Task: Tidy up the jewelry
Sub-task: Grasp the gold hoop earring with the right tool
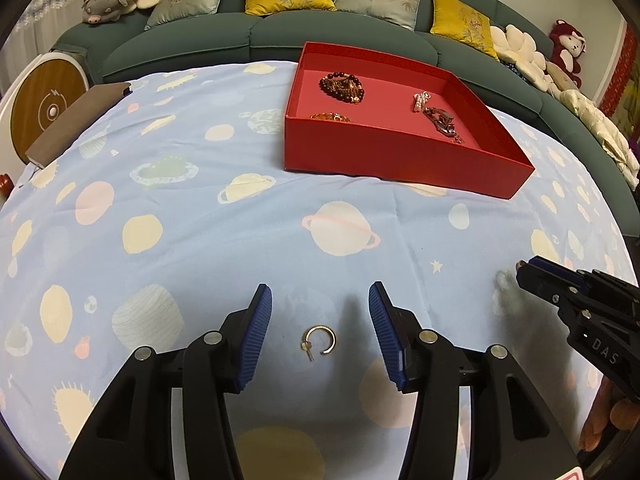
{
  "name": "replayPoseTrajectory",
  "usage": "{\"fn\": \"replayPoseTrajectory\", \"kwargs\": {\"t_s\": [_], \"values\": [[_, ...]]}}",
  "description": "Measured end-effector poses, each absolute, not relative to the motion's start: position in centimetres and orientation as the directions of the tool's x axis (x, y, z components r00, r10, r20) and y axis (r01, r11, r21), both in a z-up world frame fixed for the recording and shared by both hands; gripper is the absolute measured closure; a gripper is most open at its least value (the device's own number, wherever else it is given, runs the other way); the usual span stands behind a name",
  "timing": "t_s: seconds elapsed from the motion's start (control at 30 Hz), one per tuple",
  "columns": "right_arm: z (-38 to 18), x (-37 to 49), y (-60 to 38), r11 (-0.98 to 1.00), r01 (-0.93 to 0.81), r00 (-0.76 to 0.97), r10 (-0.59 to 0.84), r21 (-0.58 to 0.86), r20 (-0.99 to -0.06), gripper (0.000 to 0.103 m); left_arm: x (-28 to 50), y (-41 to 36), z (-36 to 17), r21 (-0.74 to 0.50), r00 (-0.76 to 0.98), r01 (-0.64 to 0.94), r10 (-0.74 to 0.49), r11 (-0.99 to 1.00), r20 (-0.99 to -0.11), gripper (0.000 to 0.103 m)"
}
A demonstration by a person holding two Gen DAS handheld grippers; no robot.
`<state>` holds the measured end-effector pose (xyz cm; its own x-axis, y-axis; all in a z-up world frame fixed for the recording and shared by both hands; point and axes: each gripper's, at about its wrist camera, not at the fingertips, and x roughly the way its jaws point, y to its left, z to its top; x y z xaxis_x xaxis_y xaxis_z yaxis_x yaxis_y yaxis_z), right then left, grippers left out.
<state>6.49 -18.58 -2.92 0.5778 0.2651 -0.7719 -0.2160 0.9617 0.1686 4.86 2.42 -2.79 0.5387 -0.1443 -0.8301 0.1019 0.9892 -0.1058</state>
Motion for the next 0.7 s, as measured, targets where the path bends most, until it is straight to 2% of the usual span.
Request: {"fn": "replayPoseTrajectory", "kwargs": {"t_s": [0.13, 0.7], "values": [[-4.0, 4.4, -19.2, 0.958, -0.174, 0.550, 0.285, 0.226, -0.785, 0.085, 4.1, 2.1, -3.3, -0.113, 0.526, 0.096, -0.146, 0.989, -0.838, 0.054], [-4.0, 0.9, -19.5, 0.965, -0.165, 0.557, 0.261, 0.204, -0.788, 0.085, 0.8, 2.0, -3.8, -0.104, 0.546, 0.114, -0.150, 0.988, -0.824, 0.054]]}}
